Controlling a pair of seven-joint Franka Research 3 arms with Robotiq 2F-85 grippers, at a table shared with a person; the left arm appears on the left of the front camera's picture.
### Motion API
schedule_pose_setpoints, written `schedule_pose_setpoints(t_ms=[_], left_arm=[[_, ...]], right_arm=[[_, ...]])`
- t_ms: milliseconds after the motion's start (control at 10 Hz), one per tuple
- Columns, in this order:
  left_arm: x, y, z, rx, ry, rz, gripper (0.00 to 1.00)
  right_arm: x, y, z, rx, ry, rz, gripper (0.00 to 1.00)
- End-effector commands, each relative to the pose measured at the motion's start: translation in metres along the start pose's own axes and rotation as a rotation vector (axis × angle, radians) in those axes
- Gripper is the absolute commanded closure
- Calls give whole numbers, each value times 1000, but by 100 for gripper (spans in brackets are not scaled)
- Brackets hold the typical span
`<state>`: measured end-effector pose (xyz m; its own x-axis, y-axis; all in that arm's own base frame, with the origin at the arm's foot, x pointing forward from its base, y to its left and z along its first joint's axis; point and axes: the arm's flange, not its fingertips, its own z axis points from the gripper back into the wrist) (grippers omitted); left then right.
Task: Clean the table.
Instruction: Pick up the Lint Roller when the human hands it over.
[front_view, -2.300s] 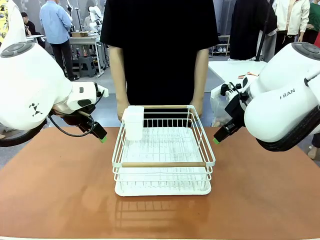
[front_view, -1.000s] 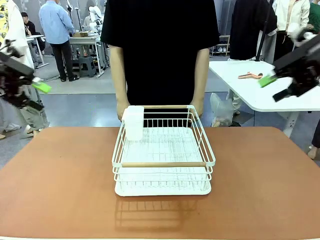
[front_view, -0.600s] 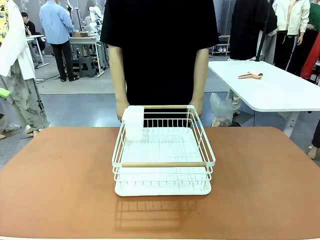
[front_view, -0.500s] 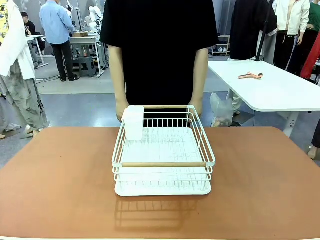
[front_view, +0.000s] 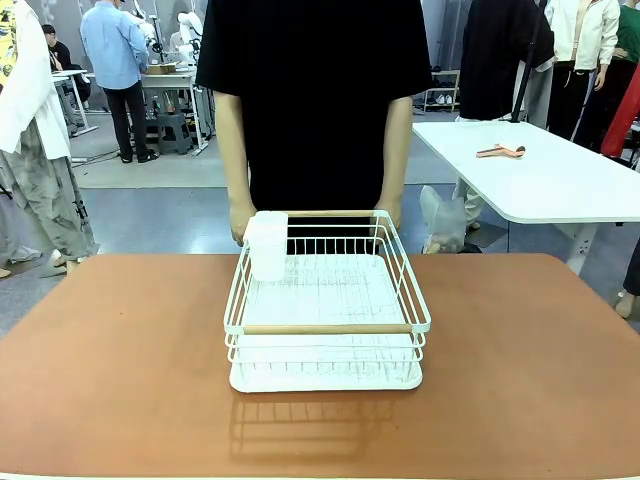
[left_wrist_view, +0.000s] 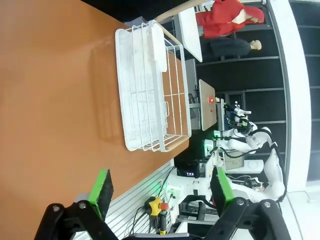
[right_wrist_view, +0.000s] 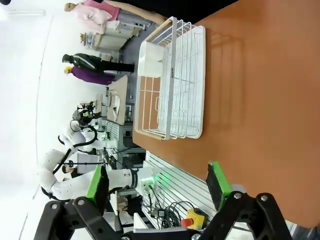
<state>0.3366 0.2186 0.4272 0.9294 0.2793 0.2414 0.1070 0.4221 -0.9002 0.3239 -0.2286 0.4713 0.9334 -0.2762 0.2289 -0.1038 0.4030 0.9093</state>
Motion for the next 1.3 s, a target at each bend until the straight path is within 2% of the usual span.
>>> schedule_pose_setpoints(t_ms=[0, 100, 1200], left_arm=[[6, 2, -4, -59, 18, -46, 0], [0, 0, 0, 0, 0, 0, 0], [0, 0, 0, 0, 0, 0, 0]], right_arm=[[6, 1, -3, 14, 4, 25, 0], [0, 0, 0, 0, 0, 0, 0], [0, 0, 0, 0, 0, 0, 0]])
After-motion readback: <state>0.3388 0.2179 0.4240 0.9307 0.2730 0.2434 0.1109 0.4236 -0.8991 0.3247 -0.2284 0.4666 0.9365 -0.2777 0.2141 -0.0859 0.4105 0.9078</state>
